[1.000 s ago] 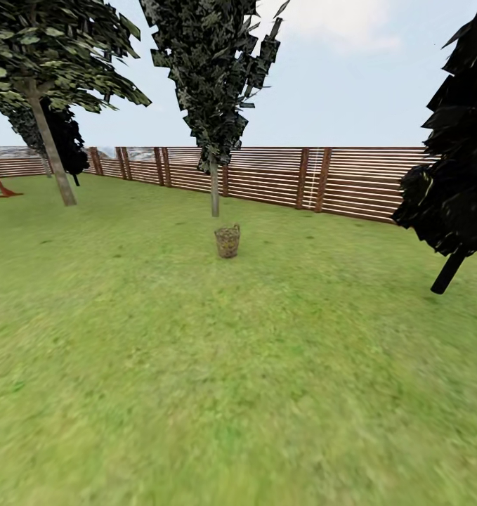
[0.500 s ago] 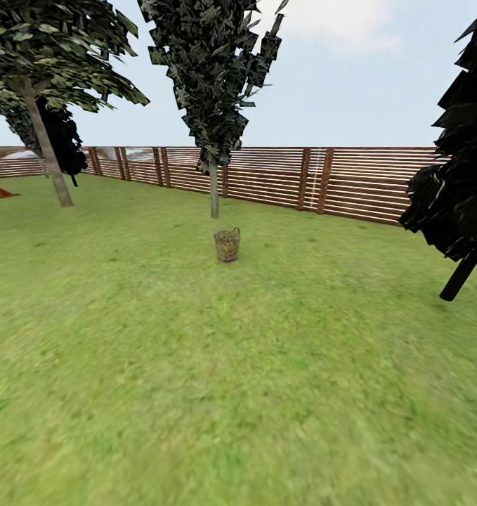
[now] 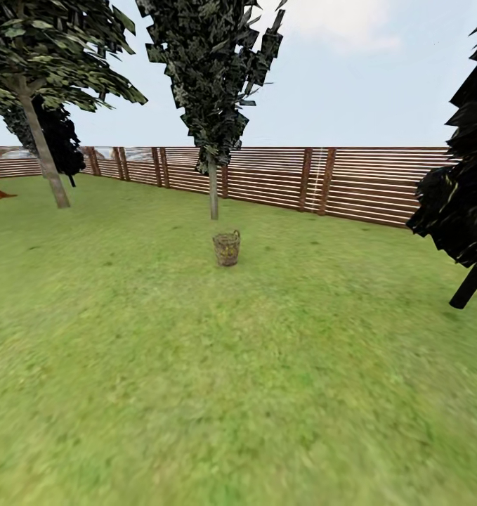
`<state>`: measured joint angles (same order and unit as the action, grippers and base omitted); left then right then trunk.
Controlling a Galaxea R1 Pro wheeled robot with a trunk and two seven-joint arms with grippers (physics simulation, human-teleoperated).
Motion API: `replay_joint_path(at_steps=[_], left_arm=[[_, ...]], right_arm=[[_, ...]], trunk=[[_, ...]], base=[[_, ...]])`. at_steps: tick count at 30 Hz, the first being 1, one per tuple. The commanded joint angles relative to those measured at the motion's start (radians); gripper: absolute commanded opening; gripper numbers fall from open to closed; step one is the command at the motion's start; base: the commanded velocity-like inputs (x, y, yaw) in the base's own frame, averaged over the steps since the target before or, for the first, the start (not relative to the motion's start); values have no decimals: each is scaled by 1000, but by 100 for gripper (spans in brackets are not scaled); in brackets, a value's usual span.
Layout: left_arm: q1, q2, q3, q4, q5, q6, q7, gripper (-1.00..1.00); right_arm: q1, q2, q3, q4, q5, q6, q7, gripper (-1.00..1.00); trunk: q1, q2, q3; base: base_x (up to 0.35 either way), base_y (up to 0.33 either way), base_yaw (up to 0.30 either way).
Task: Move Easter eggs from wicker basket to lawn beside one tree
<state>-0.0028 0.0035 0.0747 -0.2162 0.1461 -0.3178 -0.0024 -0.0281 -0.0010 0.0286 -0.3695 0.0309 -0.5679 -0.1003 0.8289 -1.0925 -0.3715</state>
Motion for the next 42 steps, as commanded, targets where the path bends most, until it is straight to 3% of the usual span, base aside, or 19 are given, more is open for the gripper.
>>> replay_joint_path(at_steps=[1, 6, 12, 15, 19, 22, 25, 31, 42], left_arm=[[0, 0, 0, 0, 6, -2, 0, 100], [0, 4, 0, -11, 7, -4, 1, 100], [0, 23, 3, -126, 13, 1, 5, 100], [-1, 22, 3, -197, 12, 34, 6, 100], [-1, 26, 9, -271, 22, 125, 7, 100], [-1, 22, 16, -239, 57, 153, 4, 100], [-1, 27, 18, -161, 77, 81, 2, 100], [-2, 34, 19, -109, 80, 40, 1, 100], [-2, 30, 17, -100, 79, 36, -5, 100]], right_arm=[[-6, 1, 2, -12, 3, -2, -17, 100], [-95, -5, -2, 32, 1, 0, -42, 100], [-109, -12, -2, 78, -7, -1, -45, 100], [-110, -17, -2, 88, -6, -6, -46, 100], [-110, -25, 3, 92, -2, -22, -46, 100], [-110, -27, 6, 98, -1, -44, -45, 100], [-110, -25, 8, 129, 0, -55, -44, 100], [-110, -24, 7, 165, -1, -58, -45, 100], [-110, -26, -1, 172, -6, -54, -46, 100]], trunk=[[1, -1, -1], [1, -1, -1], [1, -1, -1], [1, -1, -1], [1, -1, -1], [1, -1, -1], [1, -1, -1], [1, -1, -1], [1, -1, -4]], base=[[333, 0, 0], [333, 0, 0], [333, -25, 0], [333, -71, 0], [333, -82, 0], [333, -96, 0], [333, -107, 28], [333, -124, 184], [333, -98, 224]])
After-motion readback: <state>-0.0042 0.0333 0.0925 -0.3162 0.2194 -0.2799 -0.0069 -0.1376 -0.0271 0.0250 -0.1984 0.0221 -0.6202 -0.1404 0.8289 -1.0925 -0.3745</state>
